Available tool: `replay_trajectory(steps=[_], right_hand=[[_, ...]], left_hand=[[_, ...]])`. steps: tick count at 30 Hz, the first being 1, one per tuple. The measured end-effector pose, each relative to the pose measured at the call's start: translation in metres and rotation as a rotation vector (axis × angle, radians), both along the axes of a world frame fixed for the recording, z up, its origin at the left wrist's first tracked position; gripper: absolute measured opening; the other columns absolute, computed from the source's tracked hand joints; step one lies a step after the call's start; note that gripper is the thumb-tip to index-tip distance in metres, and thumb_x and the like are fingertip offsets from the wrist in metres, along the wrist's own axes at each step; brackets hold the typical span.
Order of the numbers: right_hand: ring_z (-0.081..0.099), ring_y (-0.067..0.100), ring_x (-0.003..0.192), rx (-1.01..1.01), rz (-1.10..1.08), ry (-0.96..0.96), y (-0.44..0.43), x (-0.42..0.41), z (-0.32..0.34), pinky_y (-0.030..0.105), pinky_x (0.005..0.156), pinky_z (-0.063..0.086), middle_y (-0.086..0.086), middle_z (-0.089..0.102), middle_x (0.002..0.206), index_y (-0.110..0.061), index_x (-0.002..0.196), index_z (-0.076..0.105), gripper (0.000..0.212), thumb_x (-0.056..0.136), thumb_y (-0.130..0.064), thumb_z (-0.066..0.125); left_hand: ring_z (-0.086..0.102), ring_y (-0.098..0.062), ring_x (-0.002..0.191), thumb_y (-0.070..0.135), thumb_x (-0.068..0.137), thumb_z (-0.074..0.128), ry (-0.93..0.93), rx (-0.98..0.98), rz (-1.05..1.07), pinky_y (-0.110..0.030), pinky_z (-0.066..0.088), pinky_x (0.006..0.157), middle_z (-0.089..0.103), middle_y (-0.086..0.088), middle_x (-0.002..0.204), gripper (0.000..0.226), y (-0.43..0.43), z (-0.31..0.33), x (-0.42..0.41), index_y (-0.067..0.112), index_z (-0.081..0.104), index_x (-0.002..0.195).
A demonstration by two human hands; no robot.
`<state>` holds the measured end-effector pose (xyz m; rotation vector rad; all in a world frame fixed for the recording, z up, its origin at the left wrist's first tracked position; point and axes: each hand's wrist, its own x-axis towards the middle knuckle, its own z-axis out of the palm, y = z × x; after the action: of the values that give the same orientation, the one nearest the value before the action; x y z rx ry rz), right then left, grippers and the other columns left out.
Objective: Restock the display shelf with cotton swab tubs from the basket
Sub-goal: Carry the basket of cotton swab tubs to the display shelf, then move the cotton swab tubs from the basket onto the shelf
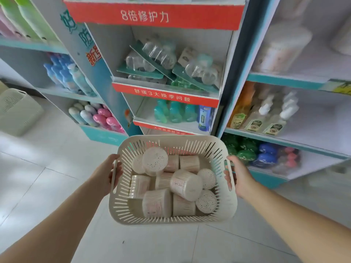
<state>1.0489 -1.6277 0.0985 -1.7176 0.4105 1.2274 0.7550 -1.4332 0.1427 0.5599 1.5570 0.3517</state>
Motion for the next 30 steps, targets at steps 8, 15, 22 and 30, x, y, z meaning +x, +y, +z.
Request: replay_trajectory(steps=[8, 15, 22, 30], right_hand=[[0.037, 0.013, 0.054, -0.017, 0.047, 0.018, 0.025, 0.005, -0.168, 0.026, 0.049, 0.029, 0.002, 0.047, 0.065, -0.012, 0.078, 0.055, 0.032, 0.080, -0.044, 0.059], [0.036, 0.012, 0.052, 0.018, 0.036, 0.015, 0.039, 0.007, -0.276, 0.024, 0.049, 0.027, 0.001, 0.047, 0.064, -0.013, 0.074, 0.056, 0.031, 0.080, -0.043, 0.059], [0.040, 0.011, 0.052, 0.042, -0.003, 0.014, 0.050, 0.010, -0.330, 0.023, 0.050, 0.031, 0.001, 0.052, 0.065, -0.011, 0.076, 0.061, 0.032, 0.081, -0.043, 0.059], [0.044, 0.013, 0.058, 0.083, 0.073, 0.034, 0.057, 0.009, -0.341, 0.024, 0.053, 0.034, 0.003, 0.053, 0.067, -0.009, 0.082, 0.060, 0.028, 0.089, -0.035, 0.053]], left_hand=[[0.048, -0.007, 0.041, 0.036, 0.082, 0.060, 0.060, 0.001, 0.038, -0.009, 0.038, 0.036, 0.051, 0.003, 0.060, 0.026, 0.012, -0.170, -0.001, 0.014, 0.056, 0.069], [0.044, -0.008, 0.056, 0.035, 0.084, 0.058, 0.086, 0.070, 0.018, -0.020, 0.030, 0.054, 0.050, 0.004, 0.065, 0.025, 0.021, -0.290, 0.008, 0.016, 0.053, 0.068], [0.047, -0.010, 0.057, 0.029, 0.084, 0.059, 0.118, 0.140, 0.036, -0.021, 0.031, 0.056, 0.052, 0.003, 0.067, 0.020, 0.029, -0.348, 0.008, 0.017, 0.054, 0.069], [0.054, -0.016, 0.079, 0.032, 0.087, 0.060, 0.164, 0.117, -0.159, -0.029, 0.036, 0.073, 0.055, -0.002, 0.086, 0.017, 0.030, -0.385, 0.002, 0.015, 0.058, 0.085]])
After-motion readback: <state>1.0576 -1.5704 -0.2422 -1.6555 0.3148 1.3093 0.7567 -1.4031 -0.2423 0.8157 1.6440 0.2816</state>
